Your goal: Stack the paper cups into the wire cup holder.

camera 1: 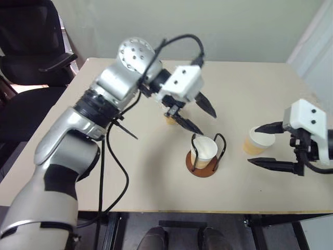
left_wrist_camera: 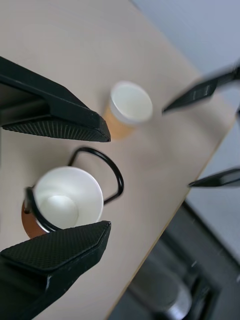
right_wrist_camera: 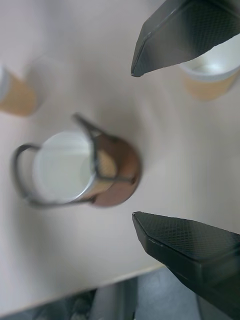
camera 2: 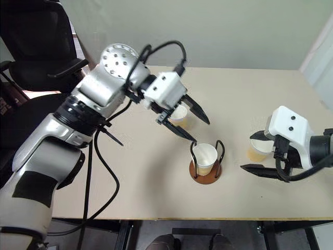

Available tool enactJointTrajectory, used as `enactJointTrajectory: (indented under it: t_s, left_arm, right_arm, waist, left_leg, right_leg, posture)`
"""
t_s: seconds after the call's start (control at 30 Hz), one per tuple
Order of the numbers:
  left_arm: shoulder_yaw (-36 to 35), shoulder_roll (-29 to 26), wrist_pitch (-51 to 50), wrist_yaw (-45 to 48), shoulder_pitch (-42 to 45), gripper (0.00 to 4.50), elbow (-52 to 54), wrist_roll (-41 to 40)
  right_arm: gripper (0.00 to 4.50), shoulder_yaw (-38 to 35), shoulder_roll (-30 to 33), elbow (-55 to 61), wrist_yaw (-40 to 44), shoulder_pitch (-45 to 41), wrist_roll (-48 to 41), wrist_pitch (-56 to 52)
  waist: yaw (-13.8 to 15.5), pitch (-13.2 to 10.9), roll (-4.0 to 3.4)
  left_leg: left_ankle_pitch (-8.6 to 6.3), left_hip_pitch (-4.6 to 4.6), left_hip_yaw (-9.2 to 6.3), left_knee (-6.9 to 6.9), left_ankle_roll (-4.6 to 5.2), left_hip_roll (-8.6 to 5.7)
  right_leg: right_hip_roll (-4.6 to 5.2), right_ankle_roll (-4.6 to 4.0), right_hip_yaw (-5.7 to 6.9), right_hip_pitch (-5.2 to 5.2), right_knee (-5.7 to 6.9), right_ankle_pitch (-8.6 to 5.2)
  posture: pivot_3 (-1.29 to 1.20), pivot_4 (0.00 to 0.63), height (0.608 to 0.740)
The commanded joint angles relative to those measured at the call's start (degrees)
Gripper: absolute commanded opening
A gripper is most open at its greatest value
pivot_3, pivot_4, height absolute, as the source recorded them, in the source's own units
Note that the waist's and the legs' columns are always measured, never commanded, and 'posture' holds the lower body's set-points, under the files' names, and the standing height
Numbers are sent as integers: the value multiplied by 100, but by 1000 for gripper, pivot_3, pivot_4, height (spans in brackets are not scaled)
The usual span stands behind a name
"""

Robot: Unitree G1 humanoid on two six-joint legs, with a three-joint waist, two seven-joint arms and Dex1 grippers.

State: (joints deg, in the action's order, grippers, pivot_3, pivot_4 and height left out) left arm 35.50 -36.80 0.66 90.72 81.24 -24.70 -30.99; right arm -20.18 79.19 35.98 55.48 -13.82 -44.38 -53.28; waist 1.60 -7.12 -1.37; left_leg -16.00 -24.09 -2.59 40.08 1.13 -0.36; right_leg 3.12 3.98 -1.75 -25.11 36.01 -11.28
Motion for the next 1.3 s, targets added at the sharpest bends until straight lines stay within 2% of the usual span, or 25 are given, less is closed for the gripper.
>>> enactJointTrajectory:
  t_s: [0.03, 0.2, 0.37, 0.63, 0.73, 1.0, 1.1, 1.3]
  left_arm:
    - [-734, -471, -630, 162, -276, 2684, 32, 116]
    - [-1304, -971, -1082, -120, -942, 2684, 136, 576]
    - [-1776, -1115, -1441, -362, -1539, 2684, 628, 789]
    - [-2126, -1129, -1738, -430, -1997, 2684, 1125, 1022]
    - [-2202, -1101, -1810, -436, -2073, 2743, 1225, 1068]
    - [-2298, -1062, -1884, -457, -2234, 2743, 1372, 1130]
    - [-2328, -1073, -1892, -441, -2277, 2743, 1390, 1158]
    - [-2372, -1098, -1952, -470, -2356, 2743, 1486, 1167]
  right_arm:
    - [4500, 743, 280, -613, 111, -200, 955, 738]
    - [4500, 2025, 55, -1524, 324, -1157, 1965, 1373]
    - [4500, 2923, -371, -2158, 781, -1923, 2730, 1730]
    - [4500, 3556, -717, -2725, 1234, -2159, 3667, 2180]
    - [3913, 3612, -797, -2862, 1328, -2157, 3892, 2295]
    - [1006, 3552, -1006, -2913, 1488, -2084, 4164, 2373]
    - [42, 3507, -1020, -2916, 1545, -2061, 4210, 2396]
    - [42, 3287, -883, -2825, 1684, -2033, 4143, 2400]
  waist:
    - [-15, 1, -1]
    - [-48, 3, -3]
    - [-35, 1, -1]
    - [-42, 1, -1]
    - [-44, 1, -1]
    - [-58, 1, -1]
    - [-58, 1, -1]
    - [-58, 1, -1]
  left_leg:
    - [0, 3, -2, -2, 0, 1]
    - [1, 7, -2, 1, 0, 2]
    - [3, 5, -12, 3, 2, 1]
    - [3, 4, -11, -1, 3, -1]
    - [5, 5, -13, 1, 1, 1]
    - [7, 7, -11, 0, -1, 3]
    - [7, 6, -12, -1, -1, 3]
    - [7, 6, -12, -2, -1, 2]
  right_leg:
    - [-1, 0, 1, 0, 0, 0]
    - [-2, 0, 0, 1, 0, 2]
    - [-2, -2, 5, 2, -3, 2]
    - [-1, -4, 5, 2, -6, 2]
    - [-1, -12, 6, 2, -2, 6]
    - [-1, -19, 6, 2, -2, 9]
    - [-1, -20, 7, 2, -3, 9]
    - [-1, -21, 7, 2, -5, 9]
  posture:
    - [0, 150, 740]
    - [0, 150, 740]
    - [0, 150, 740]
    - [0, 150, 740]
    - [0, 150, 740]
    - [0, 150, 740]
    - [0, 150, 740]
    - [0, 150, 740]
